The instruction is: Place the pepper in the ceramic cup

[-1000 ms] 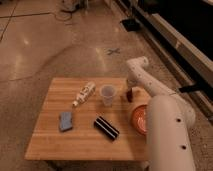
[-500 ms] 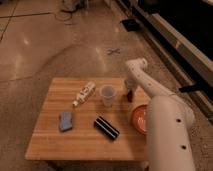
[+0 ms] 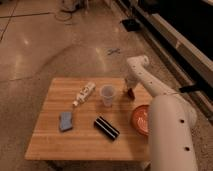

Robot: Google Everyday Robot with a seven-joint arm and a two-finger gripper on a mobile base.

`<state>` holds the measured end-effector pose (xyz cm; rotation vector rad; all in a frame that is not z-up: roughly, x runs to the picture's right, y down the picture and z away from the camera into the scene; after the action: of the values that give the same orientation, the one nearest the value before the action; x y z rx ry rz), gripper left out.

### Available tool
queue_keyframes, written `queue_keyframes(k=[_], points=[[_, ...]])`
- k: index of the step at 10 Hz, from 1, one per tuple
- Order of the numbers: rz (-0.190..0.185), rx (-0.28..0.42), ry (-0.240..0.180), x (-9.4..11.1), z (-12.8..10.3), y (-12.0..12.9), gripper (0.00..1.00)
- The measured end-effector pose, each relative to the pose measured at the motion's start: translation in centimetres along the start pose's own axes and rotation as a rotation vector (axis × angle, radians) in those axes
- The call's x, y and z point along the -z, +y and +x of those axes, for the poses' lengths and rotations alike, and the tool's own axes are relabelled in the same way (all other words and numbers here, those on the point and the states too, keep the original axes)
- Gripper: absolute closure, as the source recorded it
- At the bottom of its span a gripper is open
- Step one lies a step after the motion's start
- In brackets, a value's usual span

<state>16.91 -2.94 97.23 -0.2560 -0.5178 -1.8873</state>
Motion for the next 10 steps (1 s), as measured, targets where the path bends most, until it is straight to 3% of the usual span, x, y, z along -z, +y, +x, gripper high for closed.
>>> queue_keyframes(k=[3, 5, 10], points=[[0.009, 0.025, 0.102, 4.8, 1.9, 0.7, 1.00], [0.052, 0.058, 0.157, 7.5, 2.6, -0.7, 1.00], [0.269, 0.200, 0.270, 14.2, 3.2, -10.5, 1.00]])
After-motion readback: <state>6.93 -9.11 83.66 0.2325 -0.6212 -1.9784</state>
